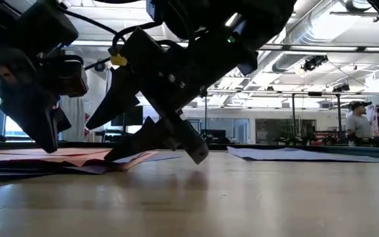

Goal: Organize paper
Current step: Stack the orange paper on top of the orange paper

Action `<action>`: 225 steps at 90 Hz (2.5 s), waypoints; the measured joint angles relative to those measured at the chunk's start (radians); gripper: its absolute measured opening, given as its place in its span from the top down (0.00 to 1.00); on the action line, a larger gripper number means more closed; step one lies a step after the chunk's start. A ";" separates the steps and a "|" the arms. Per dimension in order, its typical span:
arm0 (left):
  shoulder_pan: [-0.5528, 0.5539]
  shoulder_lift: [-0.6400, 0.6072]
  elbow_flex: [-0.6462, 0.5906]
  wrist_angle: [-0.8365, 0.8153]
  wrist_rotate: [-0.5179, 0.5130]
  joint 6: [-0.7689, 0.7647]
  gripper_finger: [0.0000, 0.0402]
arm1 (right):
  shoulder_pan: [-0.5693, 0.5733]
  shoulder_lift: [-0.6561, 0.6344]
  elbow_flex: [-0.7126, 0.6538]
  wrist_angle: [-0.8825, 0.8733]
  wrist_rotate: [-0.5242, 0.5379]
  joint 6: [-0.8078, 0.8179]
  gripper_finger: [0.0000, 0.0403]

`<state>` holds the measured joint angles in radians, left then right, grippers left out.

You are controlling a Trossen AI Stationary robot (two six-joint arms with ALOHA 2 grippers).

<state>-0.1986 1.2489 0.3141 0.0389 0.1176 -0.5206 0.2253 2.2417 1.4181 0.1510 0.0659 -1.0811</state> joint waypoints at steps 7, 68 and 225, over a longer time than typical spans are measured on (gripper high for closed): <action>0.000 0.043 0.000 0.038 -0.001 0.000 1.00 | 0.001 0.000 0.000 -0.011 -0.013 0.001 0.43; 0.000 0.312 0.068 0.380 0.037 0.121 1.00 | 0.118 -0.058 -0.001 -0.213 0.239 0.258 0.43; -0.206 -0.606 0.520 -0.528 -0.301 0.309 1.00 | -0.069 -0.568 0.048 -0.112 0.191 0.642 1.00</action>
<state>-0.4048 0.6426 0.8337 -0.4892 -0.1836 -0.2117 0.1563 1.6740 1.4658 0.0389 0.2565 -0.4388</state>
